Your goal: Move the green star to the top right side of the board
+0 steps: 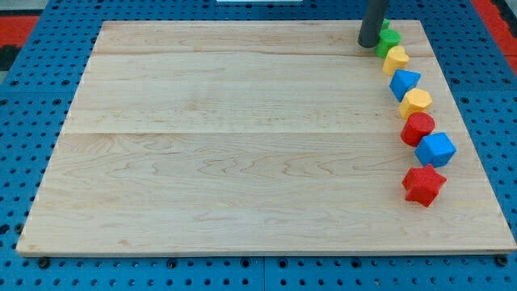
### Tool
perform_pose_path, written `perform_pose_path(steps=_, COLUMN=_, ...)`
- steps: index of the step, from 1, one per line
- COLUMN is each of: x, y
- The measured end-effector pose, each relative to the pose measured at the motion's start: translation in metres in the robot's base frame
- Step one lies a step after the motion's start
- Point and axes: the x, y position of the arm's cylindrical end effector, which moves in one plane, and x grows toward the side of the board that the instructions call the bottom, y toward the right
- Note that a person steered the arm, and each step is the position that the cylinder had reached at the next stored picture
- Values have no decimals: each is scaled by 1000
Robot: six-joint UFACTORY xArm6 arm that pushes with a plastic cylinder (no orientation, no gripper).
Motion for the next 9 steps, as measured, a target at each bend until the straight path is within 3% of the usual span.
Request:
perform_pose_path(steps=1, x=-17, y=-37)
perform_pose_path(steps=5, x=-36, y=-39)
perform_pose_path(steps=7, x=-36, y=1)
perform_pose_path(steps=9, x=-36, y=2)
